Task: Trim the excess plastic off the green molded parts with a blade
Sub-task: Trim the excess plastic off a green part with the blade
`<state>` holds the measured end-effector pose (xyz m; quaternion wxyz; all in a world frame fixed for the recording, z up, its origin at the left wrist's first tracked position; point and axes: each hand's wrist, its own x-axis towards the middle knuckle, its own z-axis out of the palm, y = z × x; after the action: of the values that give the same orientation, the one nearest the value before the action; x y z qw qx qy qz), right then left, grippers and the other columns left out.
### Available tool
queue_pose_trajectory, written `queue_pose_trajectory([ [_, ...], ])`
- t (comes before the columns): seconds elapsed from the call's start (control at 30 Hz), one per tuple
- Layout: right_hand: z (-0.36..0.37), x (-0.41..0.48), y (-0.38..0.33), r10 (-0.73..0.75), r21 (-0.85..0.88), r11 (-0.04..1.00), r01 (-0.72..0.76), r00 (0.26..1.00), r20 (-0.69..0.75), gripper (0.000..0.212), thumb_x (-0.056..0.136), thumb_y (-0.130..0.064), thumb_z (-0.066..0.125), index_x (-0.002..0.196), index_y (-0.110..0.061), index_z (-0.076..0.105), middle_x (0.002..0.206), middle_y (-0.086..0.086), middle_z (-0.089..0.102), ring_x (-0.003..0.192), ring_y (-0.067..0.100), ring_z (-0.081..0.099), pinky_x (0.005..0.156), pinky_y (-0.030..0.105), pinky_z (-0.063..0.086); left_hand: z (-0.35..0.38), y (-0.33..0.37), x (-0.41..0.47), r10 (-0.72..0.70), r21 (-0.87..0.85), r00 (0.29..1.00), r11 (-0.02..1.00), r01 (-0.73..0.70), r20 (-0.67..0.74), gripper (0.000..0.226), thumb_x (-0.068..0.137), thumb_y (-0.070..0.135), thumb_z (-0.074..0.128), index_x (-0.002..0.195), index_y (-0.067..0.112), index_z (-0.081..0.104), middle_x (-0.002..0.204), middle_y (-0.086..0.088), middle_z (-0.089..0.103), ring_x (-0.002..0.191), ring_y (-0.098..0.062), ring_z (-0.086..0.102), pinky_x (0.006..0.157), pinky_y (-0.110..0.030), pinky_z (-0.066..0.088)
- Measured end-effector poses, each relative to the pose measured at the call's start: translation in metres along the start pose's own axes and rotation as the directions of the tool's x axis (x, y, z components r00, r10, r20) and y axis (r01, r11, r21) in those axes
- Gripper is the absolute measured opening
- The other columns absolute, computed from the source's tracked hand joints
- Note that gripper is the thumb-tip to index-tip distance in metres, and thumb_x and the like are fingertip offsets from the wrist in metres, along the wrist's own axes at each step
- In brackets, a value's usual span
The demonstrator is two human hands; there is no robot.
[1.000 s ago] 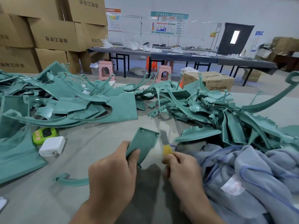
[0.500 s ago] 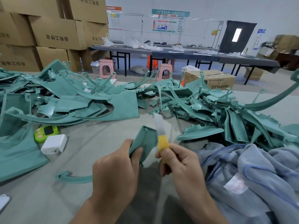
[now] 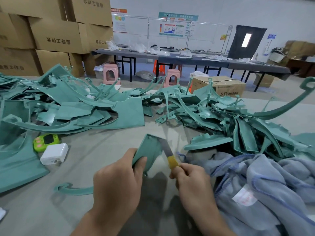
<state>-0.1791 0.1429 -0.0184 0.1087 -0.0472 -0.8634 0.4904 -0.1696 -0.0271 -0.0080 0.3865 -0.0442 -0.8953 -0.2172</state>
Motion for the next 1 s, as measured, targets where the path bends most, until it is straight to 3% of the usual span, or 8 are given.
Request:
queue_pose_trajectory([
  [0.17,-0.016,-0.004,-0.001,0.044,0.449,0.893,-0.037,0.999,-0.004,0.033,0.097,-0.008,0.056,0.065,-0.008,0.067,0.045,0.005,0.043,0.043,0.011,0.034,0.042,0.017,0.027,0.001,-0.009,0.001,0.059,-0.077,0.990,0.995,-0.069,-0.131,0.032,0.092,0.040,0.052,0.089,0.016,0.074,0.049,0.006,0.055,0.041,-0.021,0.052,0.046,-0.026,0.038],
  [0.3,-0.018,0.002,0.001,0.230,0.647,0.748,-0.151,0.972,-0.039,0.044,0.099,-0.001,0.054,0.059,-0.007,0.070,0.052,0.008,0.056,0.042,0.011,0.046,0.042,0.018,0.040,0.004,-0.011,0.002,0.085,-0.325,0.989,0.938,-0.119,-0.120,0.029,0.090,0.036,0.060,0.103,0.018,0.079,0.089,0.023,0.067,0.088,0.011,0.061,0.084,0.002,0.038],
  [0.5,-0.030,0.015,0.005,0.393,0.822,0.356,-0.445,0.869,0.301,0.026,0.102,-0.015,0.053,0.097,0.001,0.073,0.093,0.017,0.078,0.072,0.027,0.074,0.057,0.037,0.059,0.010,-0.021,0.007,0.143,-0.580,0.987,0.811,-0.070,0.080,0.036,0.067,0.009,0.080,0.091,0.036,0.083,0.120,0.024,0.071,0.131,-0.007,0.054,0.112,-0.052,0.040],
  [0.6,-0.031,0.017,0.003,0.379,0.736,0.332,-0.590,0.798,0.468,0.036,0.092,-0.016,0.059,0.118,0.007,0.068,0.111,0.027,0.073,0.087,0.036,0.073,0.077,0.046,0.057,0.007,-0.017,0.008,0.175,-0.643,0.980,0.762,-0.073,0.096,0.021,0.076,0.020,0.082,0.086,0.038,0.083,0.123,0.023,0.069,0.139,-0.012,0.046,0.110,-0.040,0.043],
  [0.73,-0.028,0.017,0.002,0.332,0.710,0.423,-0.563,0.825,0.457,0.027,0.078,-0.010,0.067,0.098,0.007,0.072,0.102,0.029,0.074,0.072,0.035,0.074,0.067,0.042,0.060,0.005,-0.024,0.006,0.219,-0.560,0.971,0.818,-0.129,0.097,0.027,0.079,0.017,0.083,0.094,0.040,0.082,0.146,0.013,0.056,0.150,-0.013,0.032,0.113,-0.016,0.032],
  [0.83,-0.020,0.016,0.006,0.308,0.672,0.555,-0.490,0.872,0.381,0.019,0.088,-0.004,0.064,0.075,0.003,0.077,0.089,0.026,0.076,0.063,0.028,0.072,0.060,0.037,0.060,0.011,-0.027,0.007,-0.051,-0.519,0.992,0.848,0.106,0.120,0.051,0.088,0.014,0.075,0.129,0.042,0.065,0.159,0.017,0.038,0.149,-0.002,0.029,0.115,-0.016,0.030],
  [0.9,-0.012,0.015,0.009,0.327,0.675,0.580,-0.456,0.889,0.320,0.033,0.097,0.000,0.058,0.070,0.002,0.077,0.084,0.025,0.075,0.059,0.024,0.071,0.050,0.031,0.059,0.012,-0.018,0.011,-0.362,-0.765,0.863,0.419,0.489,0.353,0.038,0.101,0.014,0.060,0.131,0.037,0.061,0.147,0.012,0.055,0.135,-0.004,0.051,0.109,-0.029,0.042],
  [1.0,-0.003,0.013,0.007,0.340,0.643,0.648,-0.408,0.911,0.235,0.036,0.099,-0.002,0.059,0.069,-0.001,0.078,0.088,0.030,0.074,0.069,0.028,0.067,0.054,0.031,0.054,0.017,-0.012,0.011,-0.309,-0.684,0.621,-0.175,0.708,0.721,0.047,0.103,0.042,0.038,0.114,0.015,0.075,0.120,-0.012,0.073,0.104,-0.024,0.073,0.091,-0.045,0.052],
])
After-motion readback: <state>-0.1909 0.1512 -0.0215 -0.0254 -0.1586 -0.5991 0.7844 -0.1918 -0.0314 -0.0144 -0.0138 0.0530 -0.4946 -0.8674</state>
